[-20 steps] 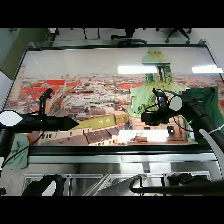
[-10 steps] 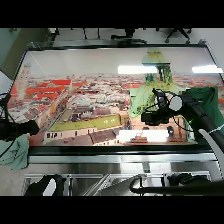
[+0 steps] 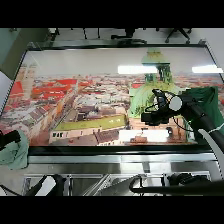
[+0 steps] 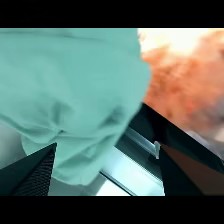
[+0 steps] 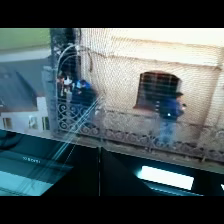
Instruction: Fold the shirts.
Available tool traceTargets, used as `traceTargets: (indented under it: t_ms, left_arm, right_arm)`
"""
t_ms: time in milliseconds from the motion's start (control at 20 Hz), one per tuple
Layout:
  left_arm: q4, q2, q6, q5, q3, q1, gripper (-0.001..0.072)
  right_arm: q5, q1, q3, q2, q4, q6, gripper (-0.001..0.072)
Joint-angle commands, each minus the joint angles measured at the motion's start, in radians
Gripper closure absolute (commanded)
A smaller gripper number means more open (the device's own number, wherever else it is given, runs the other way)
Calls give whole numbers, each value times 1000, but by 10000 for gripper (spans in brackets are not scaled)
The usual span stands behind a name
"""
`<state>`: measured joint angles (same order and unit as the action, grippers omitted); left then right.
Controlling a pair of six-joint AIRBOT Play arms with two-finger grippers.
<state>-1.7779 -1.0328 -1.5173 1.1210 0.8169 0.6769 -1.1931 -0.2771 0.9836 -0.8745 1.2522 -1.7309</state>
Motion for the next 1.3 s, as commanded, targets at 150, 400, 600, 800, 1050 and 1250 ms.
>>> traceTargets:
  t_ms: [150, 400, 600, 800, 1050, 1250]
  left_arm:
    - [-6, -251, 17, -146, 9, 113, 57]
    - [46, -341, 18, -62, 197, 27, 691]
    - [320, -246, 115, 43, 369, -130, 691]
    - [609, -106, 159, 150, 534, -369, 691]
    - [708, -53, 146, 150, 590, -690, 691]
    - [708, -169, 128, 66, 506, -920, 691]
  right_arm:
    - [0, -1, 0, 0, 0, 0, 692]
    - [-1, -1, 0, 0, 0, 0, 692]
    - [0, -1, 0, 0, 0, 0, 692]
    - [-14, -1, 0, 0, -7, 0, 692]
    - [-42, 0, 0, 0, -19, 28, 692]
    - [-42, 15, 0, 0, -11, 71, 692]
